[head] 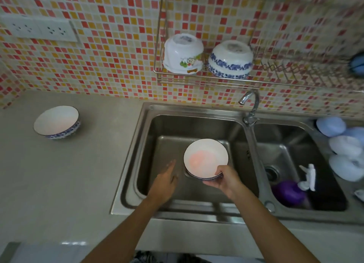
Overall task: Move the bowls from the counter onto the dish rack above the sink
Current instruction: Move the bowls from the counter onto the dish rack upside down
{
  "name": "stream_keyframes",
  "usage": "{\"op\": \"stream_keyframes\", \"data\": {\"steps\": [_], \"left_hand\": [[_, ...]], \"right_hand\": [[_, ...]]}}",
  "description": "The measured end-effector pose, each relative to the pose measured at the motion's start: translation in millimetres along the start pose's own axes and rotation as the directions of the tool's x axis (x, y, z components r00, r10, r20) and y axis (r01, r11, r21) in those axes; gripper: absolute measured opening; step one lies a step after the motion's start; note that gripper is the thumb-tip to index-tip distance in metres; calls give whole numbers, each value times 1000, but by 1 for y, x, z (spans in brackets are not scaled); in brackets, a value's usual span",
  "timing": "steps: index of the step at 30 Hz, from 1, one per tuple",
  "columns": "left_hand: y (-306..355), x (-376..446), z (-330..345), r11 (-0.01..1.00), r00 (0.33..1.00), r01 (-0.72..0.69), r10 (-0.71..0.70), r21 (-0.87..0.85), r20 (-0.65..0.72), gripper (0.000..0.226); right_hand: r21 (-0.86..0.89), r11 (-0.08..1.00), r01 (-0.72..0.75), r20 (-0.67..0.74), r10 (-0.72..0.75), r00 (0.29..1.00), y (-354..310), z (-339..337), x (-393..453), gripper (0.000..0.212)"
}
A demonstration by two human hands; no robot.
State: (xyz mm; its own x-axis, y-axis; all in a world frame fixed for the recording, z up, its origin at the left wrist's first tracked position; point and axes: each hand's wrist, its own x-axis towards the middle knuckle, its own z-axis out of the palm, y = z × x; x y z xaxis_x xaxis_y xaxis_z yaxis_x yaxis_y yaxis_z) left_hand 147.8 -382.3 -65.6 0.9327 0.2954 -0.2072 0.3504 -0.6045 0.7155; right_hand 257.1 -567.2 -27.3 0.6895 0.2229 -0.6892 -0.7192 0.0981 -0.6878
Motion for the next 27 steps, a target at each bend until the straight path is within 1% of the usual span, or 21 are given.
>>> {"op": "stream_keyframes", "data": {"steps": [2, 4, 5, 7, 10, 12, 14, 16, 19, 20, 22, 24, 26, 27], "left_hand": [[-13, -9, 15, 989, 998, 29, -36, 143, 44, 55], [-29, -17, 25, 948, 996, 24, -50, 317, 74, 55], [-35, -21, 29, 929, 995, 28, -62, 370, 81, 56], [-42, -25, 33, 913, 996, 49, -75, 405, 47, 59], [-42, -25, 35, 909, 998, 61, -70, 413, 7, 64], [-42, -25, 36, 905, 997, 80, -83, 418, -11, 68], [-43, -25, 36, 906, 995, 100, -96, 412, -30, 66], [-44, -26, 36, 910, 994, 111, -100, 400, -47, 66], [-43, -26, 35, 924, 991, 130, -116, 360, -61, 64], [-42, -26, 35, 927, 991, 133, -118, 350, -66, 64], [-41, -26, 34, 928, 991, 132, -118, 348, -60, 65], [-41, -26, 34, 927, 992, 122, -117, 356, -36, 67], [-42, -25, 34, 925, 994, 112, -111, 364, -25, 70], [-42, -25, 35, 923, 994, 110, -108, 368, -27, 70]], "right_hand": [[-46, 999, 28, -4, -28, 1000, -4, -10, 3, 65], [-114, 991, 70, -16, -72, 997, -7, -14, 4, 64], [-154, 984, 90, -27, -96, 995, -8, -14, 4, 63], [-255, 956, 143, -46, -160, 986, -10, -12, 4, 64], [-408, 888, 212, -58, -257, 965, -9, -7, 6, 75], [-496, 828, 262, -39, -323, 946, -6, -3, 9, 80], [-610, 719, 334, -21, -435, 900, -1, 1, 12, 82], [-699, 609, 374, 1, -522, 853, 2, 5, 14, 83], [-772, 513, 376, 35, -555, 831, 4, 10, 11, 82], [-809, 455, 371, 56, -568, 821, 4, 10, 10, 82], [-889, 286, 358, 123, -605, 787, 4, 12, 4, 83], [-928, 115, 354, 206, -634, 746, 7, 13, 3, 86], [-937, -12, 348, 275, -639, 718, 12, 13, 4, 88], [-939, -58, 340, 297, -636, 712, 13, 12, 5, 89]]}}
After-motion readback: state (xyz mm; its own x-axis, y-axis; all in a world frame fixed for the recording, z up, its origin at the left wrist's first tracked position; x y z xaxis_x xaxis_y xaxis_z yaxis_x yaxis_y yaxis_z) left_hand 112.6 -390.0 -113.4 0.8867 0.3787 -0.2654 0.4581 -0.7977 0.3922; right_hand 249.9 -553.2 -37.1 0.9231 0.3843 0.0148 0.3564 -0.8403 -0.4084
